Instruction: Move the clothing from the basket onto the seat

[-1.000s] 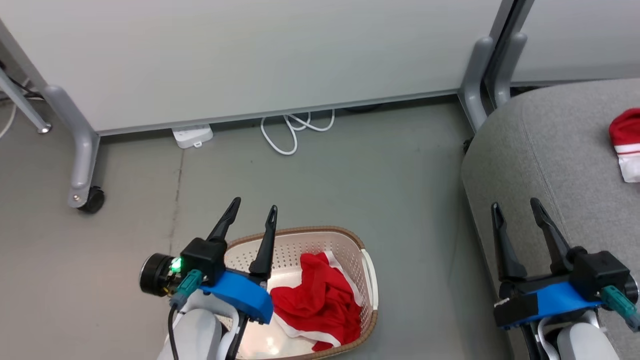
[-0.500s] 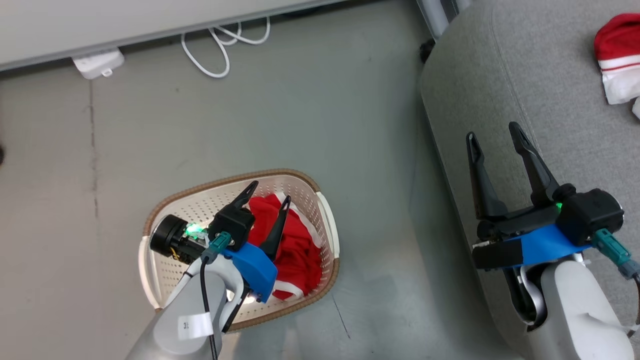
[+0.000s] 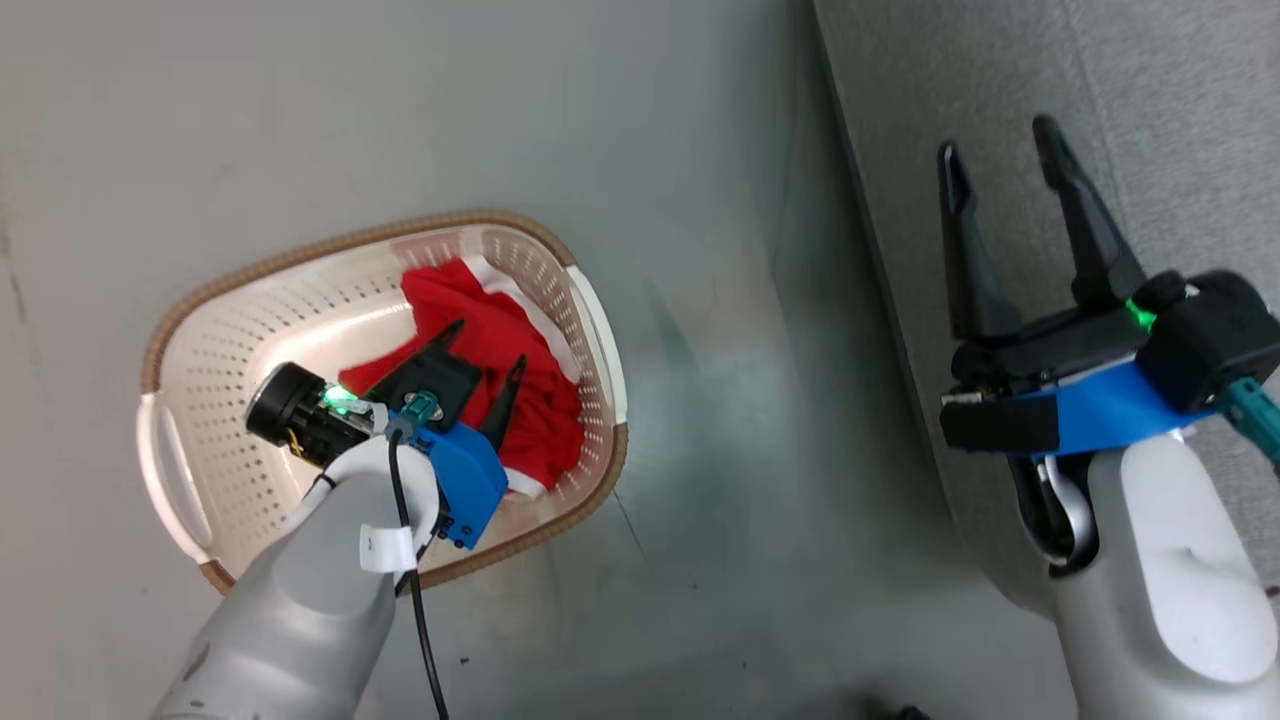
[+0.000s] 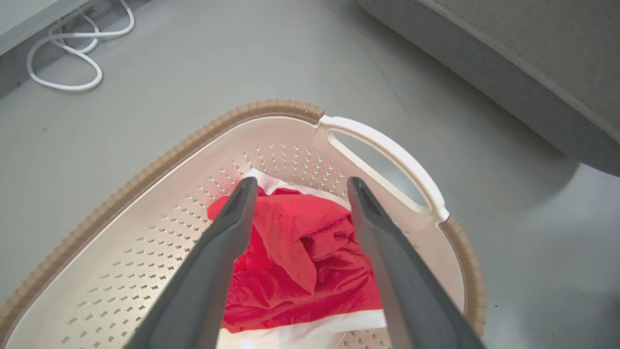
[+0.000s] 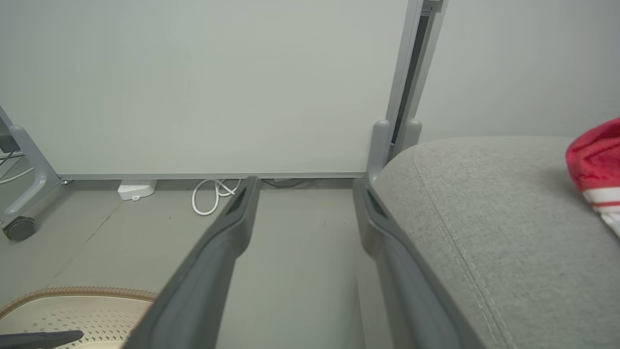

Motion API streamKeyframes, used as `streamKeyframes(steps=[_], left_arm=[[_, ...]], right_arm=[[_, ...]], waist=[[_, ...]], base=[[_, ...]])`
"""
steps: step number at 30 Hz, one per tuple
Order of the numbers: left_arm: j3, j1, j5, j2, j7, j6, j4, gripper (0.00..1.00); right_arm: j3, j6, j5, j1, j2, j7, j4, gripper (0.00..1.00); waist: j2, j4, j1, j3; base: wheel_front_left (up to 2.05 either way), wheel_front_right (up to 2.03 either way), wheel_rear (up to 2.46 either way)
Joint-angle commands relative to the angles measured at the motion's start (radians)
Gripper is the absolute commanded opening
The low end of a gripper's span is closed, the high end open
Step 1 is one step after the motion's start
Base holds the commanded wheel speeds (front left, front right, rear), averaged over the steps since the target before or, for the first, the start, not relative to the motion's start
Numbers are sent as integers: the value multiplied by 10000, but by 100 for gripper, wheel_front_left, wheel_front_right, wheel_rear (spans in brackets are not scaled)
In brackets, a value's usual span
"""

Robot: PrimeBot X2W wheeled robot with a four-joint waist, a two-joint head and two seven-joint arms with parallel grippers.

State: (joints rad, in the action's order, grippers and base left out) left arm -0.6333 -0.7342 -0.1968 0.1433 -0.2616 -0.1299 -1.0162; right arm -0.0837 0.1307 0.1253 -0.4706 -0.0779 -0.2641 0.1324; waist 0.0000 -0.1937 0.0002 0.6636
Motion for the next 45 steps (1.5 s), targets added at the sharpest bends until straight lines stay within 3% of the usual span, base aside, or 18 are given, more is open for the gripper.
streamKeyframes(steps=[1,18,29,30,31,32,45], left_arm=[[-109,-267,-40,50,-50,-6,-156,100],[-1458,-2105,-451,342,-50,-6,-1938,100],[-1771,-2796,-588,344,26,-7,-2488,99],[-1792,-2825,-612,329,39,-7,-2517,53],[-1807,-2859,-636,322,33,-7,-2537,23],[-1832,-2872,-661,296,31,-7,-2560,0],[-2208,-2913,-1144,-82,-22,-7,-2383,0]], right_arm=[[-1,1,-25,-267,39,-6,-88,100],[-71,1,-60,-1349,117,-6,-620,100],[-46,1,-12,-1442,210,-6,-898,100],[-30,1,-9,-1450,216,-6,-917,100],[-16,1,-11,-1454,218,-6,-930,100],[1,1,-19,-1456,221,-6,-937,100],[199,1,-107,-1354,225,-6,-771,100]], waist=[[0,-121,-2,514],[0,-394,-2,2723],[0,-587,-2,3298],[0,-589,-2,3317],[0,-586,-2,3331],[0,-577,-2,3338],[0,-228,-2,3040]], base=[[0,0,0],[0,0,0],[0,0,0],[0,0,0],[0,0,0],[0,0,0],[0,0,0]])
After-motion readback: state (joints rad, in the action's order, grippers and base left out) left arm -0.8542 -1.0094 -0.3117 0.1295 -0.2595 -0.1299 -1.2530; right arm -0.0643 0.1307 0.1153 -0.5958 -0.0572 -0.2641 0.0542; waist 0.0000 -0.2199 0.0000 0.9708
